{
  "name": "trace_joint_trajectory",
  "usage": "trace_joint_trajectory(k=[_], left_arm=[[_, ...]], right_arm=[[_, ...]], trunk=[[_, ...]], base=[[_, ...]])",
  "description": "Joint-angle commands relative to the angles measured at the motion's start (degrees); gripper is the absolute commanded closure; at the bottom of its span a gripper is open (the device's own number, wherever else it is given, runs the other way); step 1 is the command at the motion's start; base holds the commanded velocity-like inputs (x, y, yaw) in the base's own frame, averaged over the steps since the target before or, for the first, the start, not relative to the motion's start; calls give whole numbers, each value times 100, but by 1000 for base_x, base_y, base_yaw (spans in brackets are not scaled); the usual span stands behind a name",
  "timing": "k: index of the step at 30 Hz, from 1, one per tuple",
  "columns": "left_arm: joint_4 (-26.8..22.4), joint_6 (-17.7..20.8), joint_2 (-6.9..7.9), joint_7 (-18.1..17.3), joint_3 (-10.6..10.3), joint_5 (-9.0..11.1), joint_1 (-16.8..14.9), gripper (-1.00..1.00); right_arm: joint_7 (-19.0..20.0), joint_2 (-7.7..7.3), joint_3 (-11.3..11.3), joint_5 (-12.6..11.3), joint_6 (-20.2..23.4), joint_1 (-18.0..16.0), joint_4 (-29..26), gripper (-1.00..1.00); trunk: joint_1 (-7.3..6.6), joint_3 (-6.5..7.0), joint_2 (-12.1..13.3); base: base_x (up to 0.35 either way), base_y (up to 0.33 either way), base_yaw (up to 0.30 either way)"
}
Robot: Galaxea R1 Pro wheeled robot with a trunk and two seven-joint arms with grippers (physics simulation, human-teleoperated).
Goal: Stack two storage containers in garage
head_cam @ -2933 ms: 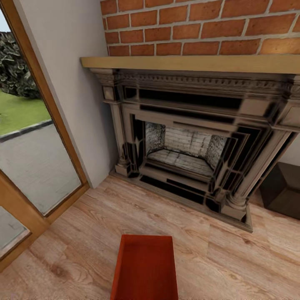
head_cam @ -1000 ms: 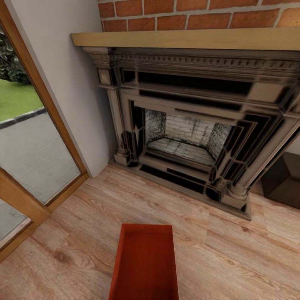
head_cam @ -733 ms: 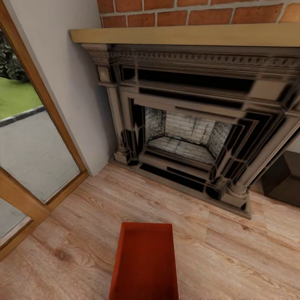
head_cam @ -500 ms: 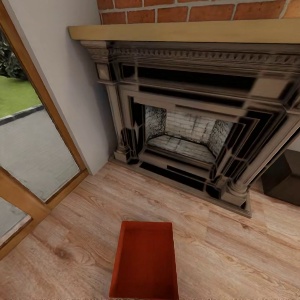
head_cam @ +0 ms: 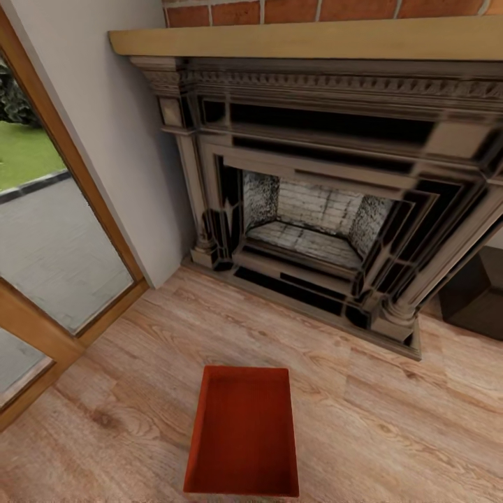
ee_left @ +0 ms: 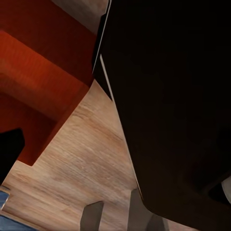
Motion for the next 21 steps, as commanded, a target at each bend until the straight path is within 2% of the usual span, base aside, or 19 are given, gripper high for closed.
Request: trace_joint_trajectory(k=[1,21], left_arm=[[-4,-10,-1,8,15,12,1,-100],[-2,-10,-2,8,24,12,1,-100]], right_arm=[[-8,3,47,-40,-33,-5,17,-100],[-8,3,61,-40,-33,-5,17,-100]], trunk=[[0,-12,-2],[0,-195,-2]], base=[[0,0,0],[0,0,0]])
